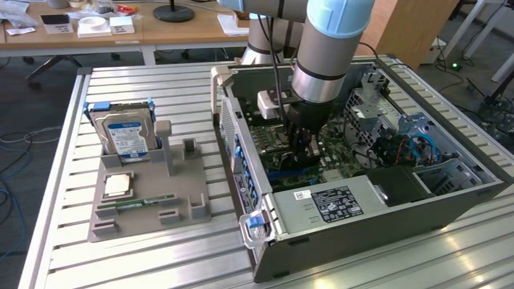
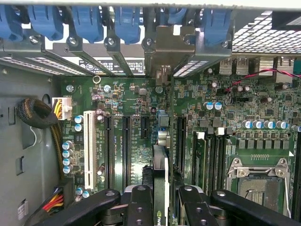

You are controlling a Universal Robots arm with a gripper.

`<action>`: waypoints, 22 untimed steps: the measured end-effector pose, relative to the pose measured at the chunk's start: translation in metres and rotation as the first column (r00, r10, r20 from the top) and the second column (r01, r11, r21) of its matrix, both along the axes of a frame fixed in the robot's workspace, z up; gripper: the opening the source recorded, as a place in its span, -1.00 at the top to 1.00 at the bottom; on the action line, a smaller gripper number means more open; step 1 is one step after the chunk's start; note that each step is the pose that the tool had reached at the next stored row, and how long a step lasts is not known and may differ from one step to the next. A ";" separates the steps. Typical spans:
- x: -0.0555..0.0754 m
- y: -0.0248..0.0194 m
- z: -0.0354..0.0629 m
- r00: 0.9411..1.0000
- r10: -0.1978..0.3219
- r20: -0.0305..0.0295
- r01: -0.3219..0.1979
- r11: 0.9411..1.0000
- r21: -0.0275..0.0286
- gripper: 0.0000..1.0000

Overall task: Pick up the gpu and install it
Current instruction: 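Insert the gpu into the slot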

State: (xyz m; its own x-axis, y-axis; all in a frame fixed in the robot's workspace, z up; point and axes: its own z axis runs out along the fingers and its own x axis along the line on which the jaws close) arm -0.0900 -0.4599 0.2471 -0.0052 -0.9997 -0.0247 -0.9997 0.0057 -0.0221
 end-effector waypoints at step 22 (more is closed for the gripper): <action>-0.001 0.0000 -0.0015 1.000 0.000 0.000 0.000 1.000 0.000 0.48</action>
State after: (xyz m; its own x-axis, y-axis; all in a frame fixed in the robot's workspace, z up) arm -0.0910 -0.4599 0.2456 -0.0052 -0.9997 -0.0244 -0.9997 0.0057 -0.0219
